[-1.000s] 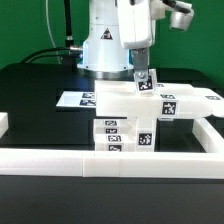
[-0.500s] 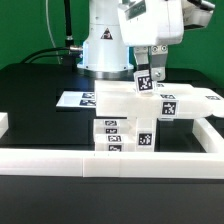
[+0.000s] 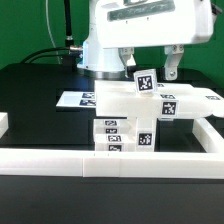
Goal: Assemble chair
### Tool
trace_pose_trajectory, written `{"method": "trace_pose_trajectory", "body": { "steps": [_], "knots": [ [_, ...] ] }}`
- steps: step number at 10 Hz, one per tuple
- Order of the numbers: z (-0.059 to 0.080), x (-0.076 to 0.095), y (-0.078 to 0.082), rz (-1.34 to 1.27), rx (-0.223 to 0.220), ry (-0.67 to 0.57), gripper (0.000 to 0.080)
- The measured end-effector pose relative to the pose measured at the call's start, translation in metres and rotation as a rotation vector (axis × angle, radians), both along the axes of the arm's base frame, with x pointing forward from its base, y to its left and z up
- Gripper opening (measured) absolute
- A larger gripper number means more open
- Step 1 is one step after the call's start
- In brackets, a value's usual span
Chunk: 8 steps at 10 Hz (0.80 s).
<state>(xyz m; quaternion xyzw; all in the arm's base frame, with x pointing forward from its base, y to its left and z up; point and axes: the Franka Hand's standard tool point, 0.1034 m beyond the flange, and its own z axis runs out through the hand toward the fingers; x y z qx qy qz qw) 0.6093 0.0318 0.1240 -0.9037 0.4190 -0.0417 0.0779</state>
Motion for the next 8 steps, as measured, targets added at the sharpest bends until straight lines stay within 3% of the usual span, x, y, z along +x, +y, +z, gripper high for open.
{"method": "trace_pose_trajectory", "body": {
  "steps": [4, 8],
  "knots": [
    [-0.0001, -0.0002, 0.0003, 0.295, -0.056, -0.025, 0.0649],
    [-0.0015, -0.0015, -0.0019, 0.440, -0.078, -0.038, 0.0611]
  ]
}}
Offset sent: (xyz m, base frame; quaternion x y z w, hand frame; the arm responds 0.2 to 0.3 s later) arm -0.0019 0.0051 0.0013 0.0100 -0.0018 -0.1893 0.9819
